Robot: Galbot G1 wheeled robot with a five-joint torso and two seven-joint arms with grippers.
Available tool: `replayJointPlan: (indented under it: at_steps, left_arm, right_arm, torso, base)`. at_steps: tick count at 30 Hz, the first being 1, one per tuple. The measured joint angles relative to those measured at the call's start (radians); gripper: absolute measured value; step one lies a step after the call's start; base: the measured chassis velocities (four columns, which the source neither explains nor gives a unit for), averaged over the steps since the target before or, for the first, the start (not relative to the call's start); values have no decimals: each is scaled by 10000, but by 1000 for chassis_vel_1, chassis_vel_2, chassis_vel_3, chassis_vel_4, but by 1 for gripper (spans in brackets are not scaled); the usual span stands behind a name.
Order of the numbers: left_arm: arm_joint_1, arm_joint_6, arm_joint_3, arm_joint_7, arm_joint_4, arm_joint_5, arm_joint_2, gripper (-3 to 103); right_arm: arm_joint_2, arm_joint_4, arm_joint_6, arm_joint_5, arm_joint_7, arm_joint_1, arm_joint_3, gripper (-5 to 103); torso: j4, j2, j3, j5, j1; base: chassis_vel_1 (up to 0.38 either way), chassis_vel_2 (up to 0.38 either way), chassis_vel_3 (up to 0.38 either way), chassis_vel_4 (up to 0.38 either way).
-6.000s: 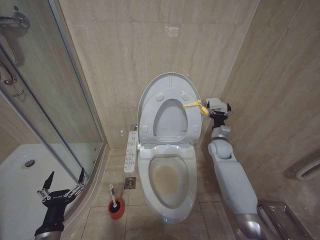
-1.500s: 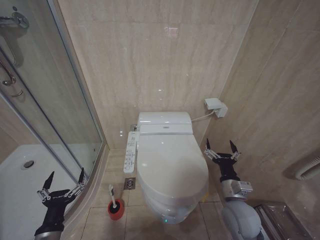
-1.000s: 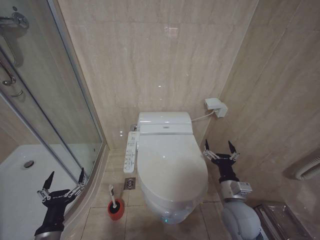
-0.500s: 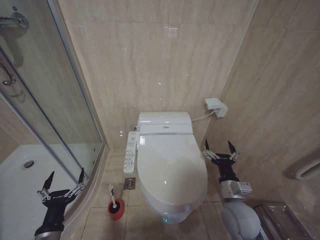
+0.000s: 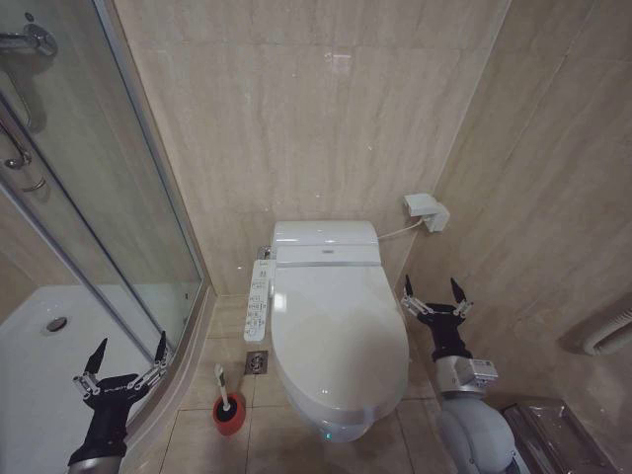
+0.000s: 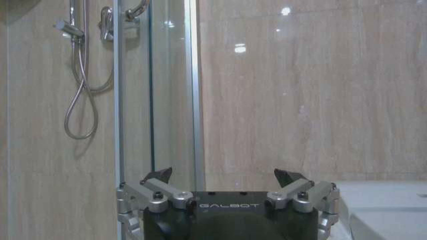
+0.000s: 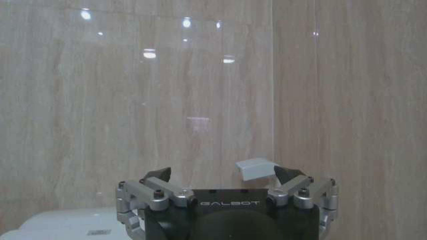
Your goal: Open the toilet lid, clean the toilet bowl with a toilet brush, close the toilet lid, and flush.
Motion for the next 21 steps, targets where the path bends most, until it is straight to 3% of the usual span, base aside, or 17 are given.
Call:
replayJointPlan:
  at_steps: [21]
  left_arm:
    - [-13, 17, 0, -1, 2, -2, 0, 100]
  right_arm:
    - [0, -5, 1, -1, 0, 0, -1, 100]
  torso:
    - [0, 0, 0, 0, 0]
  base:
    - [0, 0, 0, 0]
